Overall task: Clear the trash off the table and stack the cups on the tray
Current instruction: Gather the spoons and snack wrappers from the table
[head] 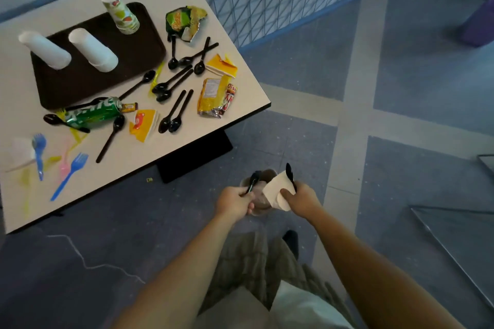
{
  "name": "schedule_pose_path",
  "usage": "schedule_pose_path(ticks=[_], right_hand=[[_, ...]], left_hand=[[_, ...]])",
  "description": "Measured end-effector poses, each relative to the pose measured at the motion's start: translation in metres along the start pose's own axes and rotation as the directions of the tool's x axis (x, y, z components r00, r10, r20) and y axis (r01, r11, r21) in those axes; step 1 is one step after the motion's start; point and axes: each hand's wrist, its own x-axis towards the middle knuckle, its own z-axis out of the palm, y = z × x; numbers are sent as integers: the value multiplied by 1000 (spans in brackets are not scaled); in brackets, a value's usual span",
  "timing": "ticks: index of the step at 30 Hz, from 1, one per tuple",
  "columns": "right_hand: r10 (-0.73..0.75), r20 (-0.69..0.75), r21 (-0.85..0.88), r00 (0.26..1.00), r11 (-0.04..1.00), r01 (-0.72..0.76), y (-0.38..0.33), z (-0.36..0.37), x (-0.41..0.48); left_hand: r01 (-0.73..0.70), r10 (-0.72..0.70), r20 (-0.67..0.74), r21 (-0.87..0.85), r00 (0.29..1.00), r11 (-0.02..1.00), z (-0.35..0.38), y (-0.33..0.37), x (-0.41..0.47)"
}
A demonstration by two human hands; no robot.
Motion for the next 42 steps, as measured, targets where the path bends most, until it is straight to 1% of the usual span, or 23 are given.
schedule_pose_path(ticks=[2,4,12,15,18,21,23,24,26,29,31,33,37,39,42], right_hand=[[21,23,-9,1000,1000,-20,11,4,14],[35,36,-17,999,999,-34,21,12,31],[78,40,-54,996,996,-75,58,69,125],[84,89,-52,993,995,-80,71,94,161],[60,120,5,991,998,-61,81,113,188],[46,99,33,994,998,-49,108,129,219],[46,110,-9,993,999,-46,130,136,233],[61,122,-26,991,998,-58,131,134,227],[80,131,-24,988,997,-77,111,114,191],[49,117,-30,992,999,-45,75,84,142],[-36,79,-14,996,999,37,31,46,87],[-103,53,4,993,995,103,7,26,53],[-161,36,66,986,985,158,-15,21,32],[-216,24,86,976,973,213,-43,3,9],[-323,18,66,946,945,321,-91,-25,-19]], left_hand=[[54,-54,2,-43,999,998,16,-5,8],[99,-99,4,-43,995,994,28,-12,21],[230,-231,-6,90,973,969,73,-69,121],[227,-227,-15,124,974,966,90,-91,160],[223,-224,-13,150,974,963,100,-109,188],[177,-183,4,238,983,955,99,-115,194],[132,-134,-6,216,991,967,93,-114,187],[119,-118,-18,183,993,976,89,-112,179],[102,-96,-54,116,994,988,78,-105,159],[60,-57,-98,30,994,998,61,-79,123],[7,-13,-151,-39,988,999,32,-35,74],[-23,10,-163,-80,987,997,20,-11,47],[-55,30,-187,-128,982,990,13,5,39],[-100,60,-240,-161,969,982,0,27,18],[-184,126,-304,-171,944,968,-23,58,-10]])
